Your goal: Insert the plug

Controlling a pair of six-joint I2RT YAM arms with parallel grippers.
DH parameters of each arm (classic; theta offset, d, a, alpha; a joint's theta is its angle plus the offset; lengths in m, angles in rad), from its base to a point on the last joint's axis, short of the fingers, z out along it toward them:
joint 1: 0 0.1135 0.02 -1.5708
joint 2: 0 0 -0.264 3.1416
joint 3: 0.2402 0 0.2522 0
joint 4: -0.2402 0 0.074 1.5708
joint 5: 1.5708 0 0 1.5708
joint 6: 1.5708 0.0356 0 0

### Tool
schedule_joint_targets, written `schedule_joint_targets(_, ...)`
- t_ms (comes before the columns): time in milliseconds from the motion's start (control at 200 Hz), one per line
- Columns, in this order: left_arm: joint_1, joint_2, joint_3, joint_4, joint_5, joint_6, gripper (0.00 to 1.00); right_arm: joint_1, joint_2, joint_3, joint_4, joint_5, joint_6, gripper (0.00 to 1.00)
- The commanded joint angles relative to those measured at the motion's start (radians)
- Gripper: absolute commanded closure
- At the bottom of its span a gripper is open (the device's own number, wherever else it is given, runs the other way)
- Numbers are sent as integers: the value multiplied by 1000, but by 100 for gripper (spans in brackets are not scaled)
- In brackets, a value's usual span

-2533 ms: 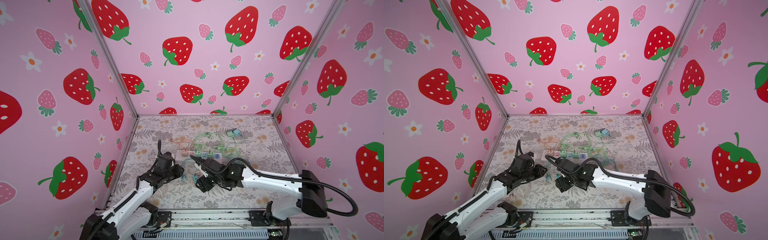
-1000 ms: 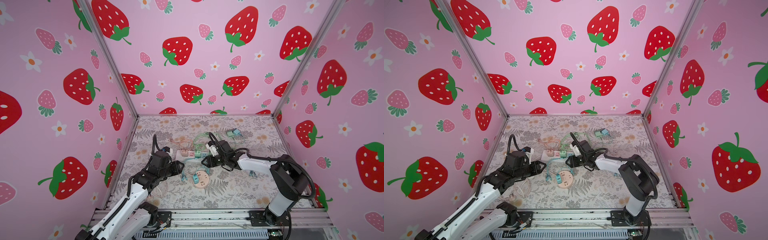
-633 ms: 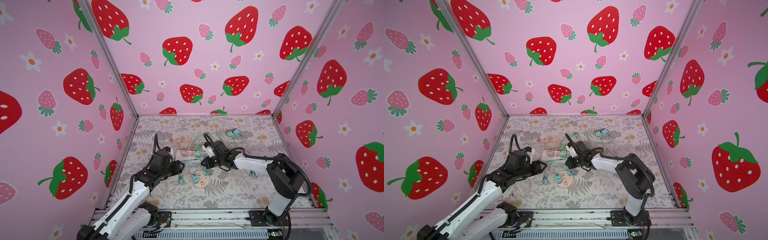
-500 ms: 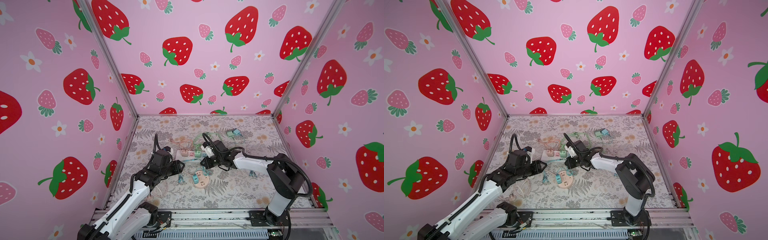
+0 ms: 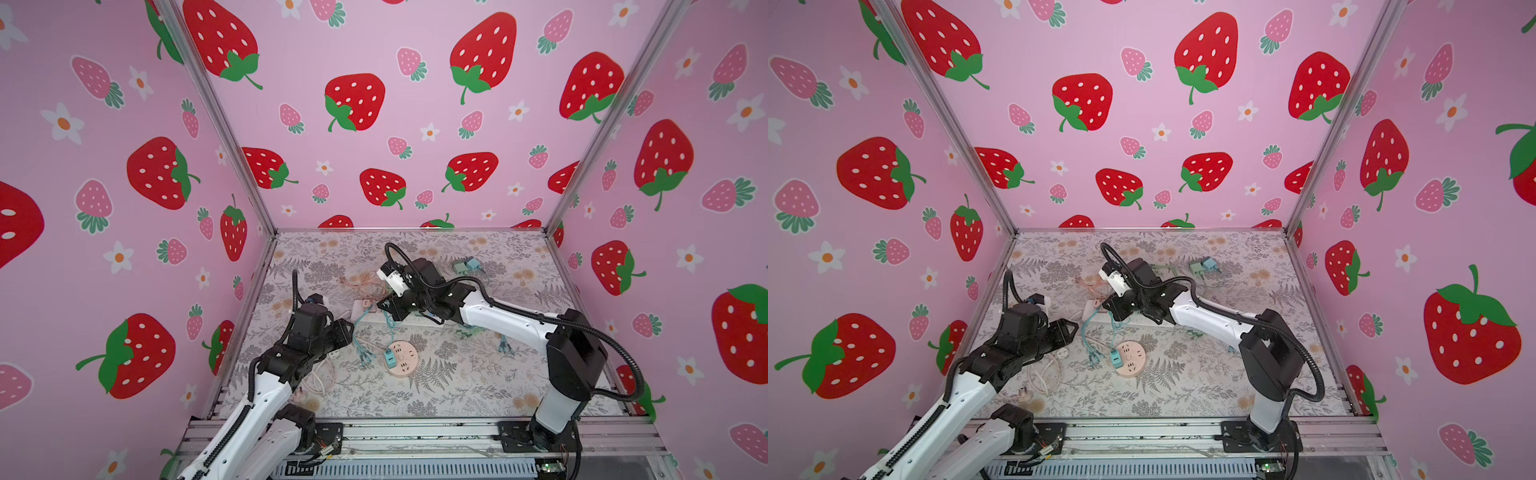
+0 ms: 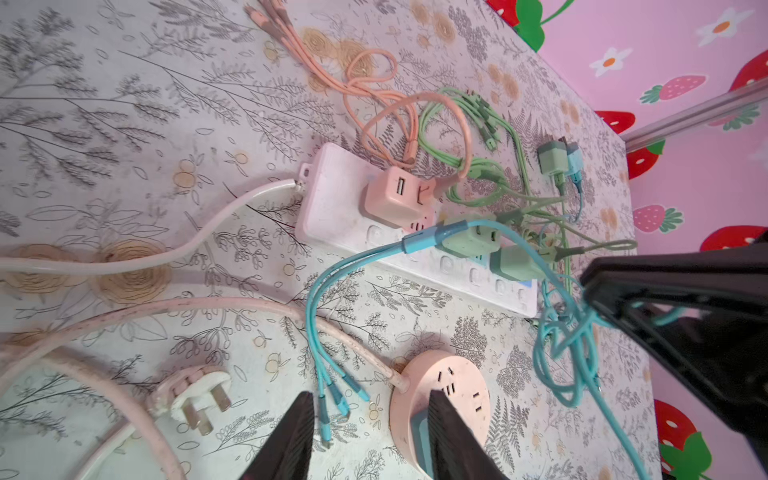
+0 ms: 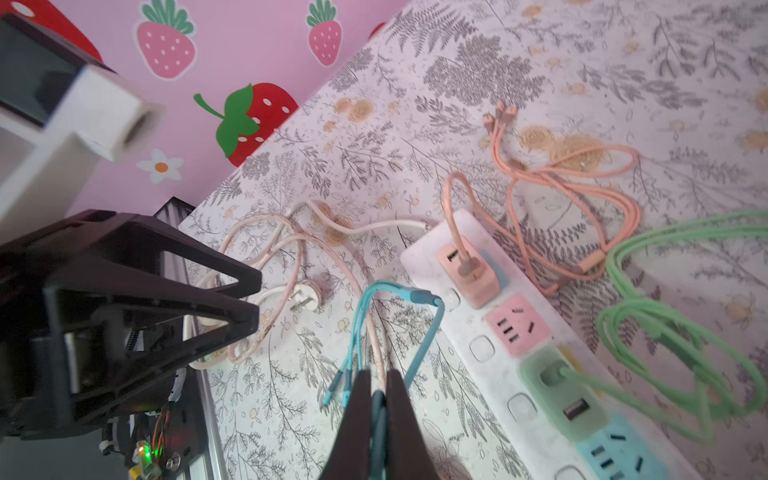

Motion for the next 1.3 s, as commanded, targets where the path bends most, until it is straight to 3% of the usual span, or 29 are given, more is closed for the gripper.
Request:
schedule_joint_targets(0,9,-54,-7,-83,-81,-24,52,28,71,71,-34,-39,-87,100)
schedule_joint_targets(350,14,-201,-13,-201,-180,-86,51,90,195,230,-53,-186,-201,100)
schedule_joint_targets(625,14,-269,-25,-221,-200,-121,51,94,305,290,-136,-188,-191,91)
schedule_joint_targets(805,14,-266,-33,-208,-190,-123,51,87,337,340,-219,-158,-226,75)
schedule_joint_targets(965,14,-268,-45,-202,-180,-129,51,80,371,392,-328,-166,-268,67)
schedule_joint_targets(1180,14,-264,-73,-172,-170,-126,50,66,285,405,-358,-146,-287,52)
schedule_joint_targets(1296,14,-238,-137,-76,-149,-121,49,59,258,427,-365,-155,-287,51)
